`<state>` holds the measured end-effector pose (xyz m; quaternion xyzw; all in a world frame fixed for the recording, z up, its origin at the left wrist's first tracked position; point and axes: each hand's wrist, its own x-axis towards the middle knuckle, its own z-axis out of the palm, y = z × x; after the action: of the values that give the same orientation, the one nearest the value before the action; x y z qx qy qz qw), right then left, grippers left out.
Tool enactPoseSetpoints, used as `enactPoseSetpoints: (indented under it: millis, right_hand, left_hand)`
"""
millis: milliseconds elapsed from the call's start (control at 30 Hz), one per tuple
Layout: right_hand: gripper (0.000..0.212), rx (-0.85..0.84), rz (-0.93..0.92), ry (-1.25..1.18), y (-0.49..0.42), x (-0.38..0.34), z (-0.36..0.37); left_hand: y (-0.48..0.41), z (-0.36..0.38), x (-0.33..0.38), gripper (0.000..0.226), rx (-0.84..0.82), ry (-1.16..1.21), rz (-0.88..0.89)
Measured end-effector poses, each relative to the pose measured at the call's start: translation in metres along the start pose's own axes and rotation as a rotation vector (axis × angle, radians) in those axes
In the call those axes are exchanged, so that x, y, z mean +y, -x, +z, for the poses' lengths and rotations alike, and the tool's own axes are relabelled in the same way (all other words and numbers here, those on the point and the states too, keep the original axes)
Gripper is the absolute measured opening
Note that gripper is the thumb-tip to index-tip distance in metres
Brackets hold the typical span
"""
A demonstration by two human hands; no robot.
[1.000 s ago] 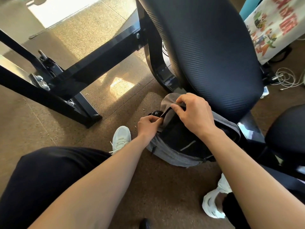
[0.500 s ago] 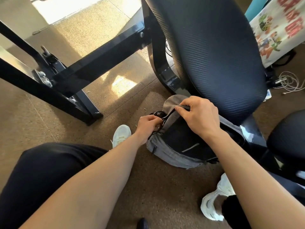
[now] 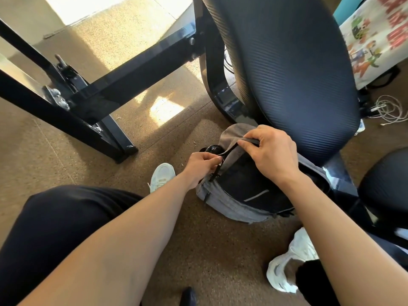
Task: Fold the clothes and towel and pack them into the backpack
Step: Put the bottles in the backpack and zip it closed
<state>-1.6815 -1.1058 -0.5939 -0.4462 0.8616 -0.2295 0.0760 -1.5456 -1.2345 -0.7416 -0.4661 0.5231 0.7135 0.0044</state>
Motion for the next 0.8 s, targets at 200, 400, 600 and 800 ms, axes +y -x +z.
enactPoseSetpoints:
  millis: [200, 400, 600, 800]
  right_hand:
    - [0.021, 0.018, -0.004, -0.04, 0.001, 0.001, 0.003]
    - [0.019, 0.026, -0.022, -0.058, 0.003, 0.004, 0.004]
    - [0.022, -0.001, 0.021, -0.01, 0.003, 0.01, 0.001]
    - [0.037, -0.072, 0.036, -0.02, 0.009, 0.008, -0.013]
  left_hand:
    - [-0.013, -0.014, -0.001, 0.011, 0.142, -0.343, -0.062]
    - [-0.024, -0.016, -0.01, 0.017, 0.27, -0.65, -0.106]
    - [-0.008, -0.025, -0.019, 0.026, 0.547, -0.597, -0.109]
    - [0.019, -0.004, -0.009, 0.025, 0.318, -0.779, 0.301]
